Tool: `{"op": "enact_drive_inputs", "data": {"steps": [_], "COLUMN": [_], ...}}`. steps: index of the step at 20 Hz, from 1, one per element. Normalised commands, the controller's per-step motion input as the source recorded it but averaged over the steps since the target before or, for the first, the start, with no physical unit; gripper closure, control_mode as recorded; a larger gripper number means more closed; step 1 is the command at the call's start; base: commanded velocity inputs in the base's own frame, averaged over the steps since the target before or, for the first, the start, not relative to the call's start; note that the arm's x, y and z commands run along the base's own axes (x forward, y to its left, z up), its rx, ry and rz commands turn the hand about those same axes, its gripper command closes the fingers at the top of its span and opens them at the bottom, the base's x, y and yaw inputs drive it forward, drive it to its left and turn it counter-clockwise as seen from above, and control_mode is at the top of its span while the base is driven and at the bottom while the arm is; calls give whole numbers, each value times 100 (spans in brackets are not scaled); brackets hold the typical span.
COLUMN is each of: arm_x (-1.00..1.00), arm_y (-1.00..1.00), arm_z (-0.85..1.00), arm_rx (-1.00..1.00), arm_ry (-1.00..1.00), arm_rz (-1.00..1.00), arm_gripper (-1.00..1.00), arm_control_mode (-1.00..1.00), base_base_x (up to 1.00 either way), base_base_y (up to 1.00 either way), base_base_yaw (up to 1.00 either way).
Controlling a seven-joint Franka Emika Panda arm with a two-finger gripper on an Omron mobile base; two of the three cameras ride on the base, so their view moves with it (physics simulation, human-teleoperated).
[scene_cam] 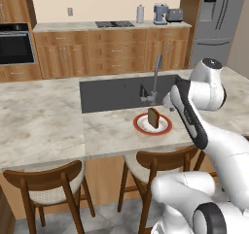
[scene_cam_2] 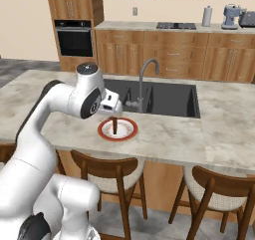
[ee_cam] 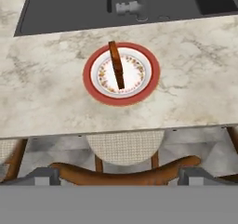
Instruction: Start the toaster. Once the lever pops up, take the bread to the plate on the dining counter.
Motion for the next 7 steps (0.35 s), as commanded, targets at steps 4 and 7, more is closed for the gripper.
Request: {"op": "enact_drive_inputs", "data": {"steps": [4,7], "arm_x": [-94,-73], "arm_y": [0,7], "arm_z": [10,13], "arm_rx": [-7,-6], "arm_ry": [0,0], "arm_rz": [0,0], "arm_gripper": [-100,-100], "arm_control_mode": [-100,-100], "base_base_x": [0,0], "base_base_y": [0,0], "base_base_yaw": [0,0]}}
